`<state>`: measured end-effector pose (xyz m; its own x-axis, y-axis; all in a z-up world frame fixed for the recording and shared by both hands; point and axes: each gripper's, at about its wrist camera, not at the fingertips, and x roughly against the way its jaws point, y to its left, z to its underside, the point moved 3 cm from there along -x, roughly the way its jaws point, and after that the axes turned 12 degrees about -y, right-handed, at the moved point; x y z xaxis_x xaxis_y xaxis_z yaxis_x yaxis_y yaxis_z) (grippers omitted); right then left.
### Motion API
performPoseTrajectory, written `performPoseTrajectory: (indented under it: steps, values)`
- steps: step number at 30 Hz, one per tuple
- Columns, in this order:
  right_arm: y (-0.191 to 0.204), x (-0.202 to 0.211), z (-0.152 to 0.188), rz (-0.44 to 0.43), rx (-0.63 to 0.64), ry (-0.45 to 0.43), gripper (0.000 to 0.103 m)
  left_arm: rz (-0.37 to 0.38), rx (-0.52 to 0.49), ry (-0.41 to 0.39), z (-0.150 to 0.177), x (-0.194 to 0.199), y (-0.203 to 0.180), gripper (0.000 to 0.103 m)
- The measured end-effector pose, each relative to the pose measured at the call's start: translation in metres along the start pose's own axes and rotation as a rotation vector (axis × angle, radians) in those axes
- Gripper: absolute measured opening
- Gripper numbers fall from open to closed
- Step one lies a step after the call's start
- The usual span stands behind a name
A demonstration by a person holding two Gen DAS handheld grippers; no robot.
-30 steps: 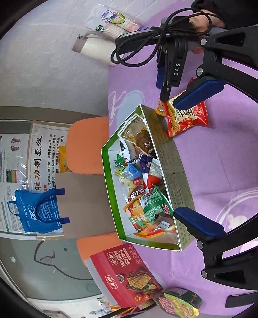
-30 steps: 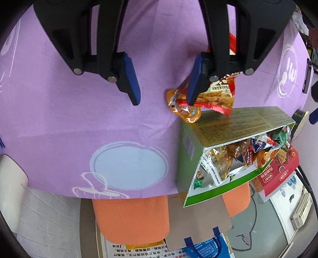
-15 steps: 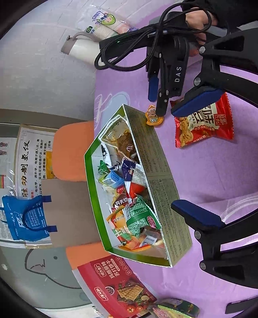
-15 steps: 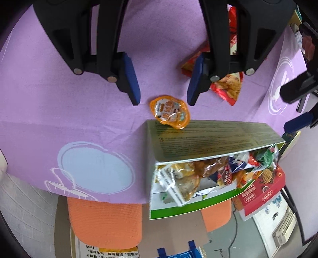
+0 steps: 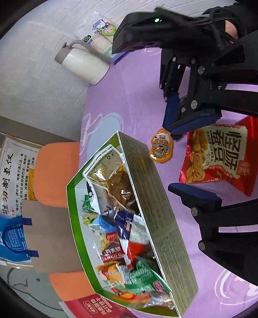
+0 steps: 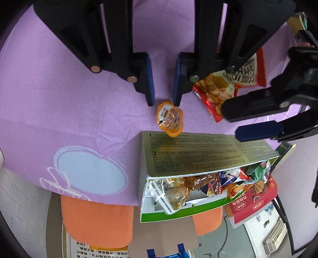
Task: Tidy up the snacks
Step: 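Carry the orange jelly cup over the box and open the right gripper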
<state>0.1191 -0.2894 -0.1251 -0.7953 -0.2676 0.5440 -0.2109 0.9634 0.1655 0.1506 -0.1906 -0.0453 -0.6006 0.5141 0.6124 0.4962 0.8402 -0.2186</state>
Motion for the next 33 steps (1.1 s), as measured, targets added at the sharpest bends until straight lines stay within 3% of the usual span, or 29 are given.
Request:
performPoseTrajectory:
  steps: [3, 5, 7, 16, 19, 23, 26, 33]
  values:
    - [-0.007, 0.005, -0.002, 0.004, -0.006, -0.016, 0.022, 0.008, 0.026, 0.03, -0.001, -0.018, -0.004, 0.052]
    - [-0.01, 0.003, -0.005, 0.003, -0.012, -0.017, 0.036, 0.012, 0.056, 0.044, -0.004, -0.028, -0.003, 0.052]
    - [-0.012, 0.002, -0.008, 0.0, -0.014, -0.021, 0.039, 0.022, 0.082, 0.052, -0.006, -0.035, -0.002, 0.052]
    - [-0.004, -0.019, -0.017, -0.08, 0.022, 0.001, 0.039, 0.052, 0.106, 0.081, -0.005, -0.057, 0.001, 0.049]
    - [-0.002, -0.023, -0.018, -0.09, 0.017, 0.0, 0.034, 0.079, 0.133, 0.081, -0.007, -0.063, 0.0, 0.031]
    - [-0.004, -0.019, -0.014, -0.076, 0.008, -0.007, 0.029, 0.081, 0.124, 0.072, -0.006, -0.063, -0.008, 0.028]
    - [-0.005, -0.01, -0.011, -0.063, 0.0, -0.01, 0.026, 0.078, 0.103, 0.057, -0.007, -0.058, -0.016, 0.017]
    - [0.008, 0.038, -0.025, -0.051, 0.019, -0.102, 0.026, 0.105, 0.043, -0.04, -0.026, -0.014, -0.036, 0.016]
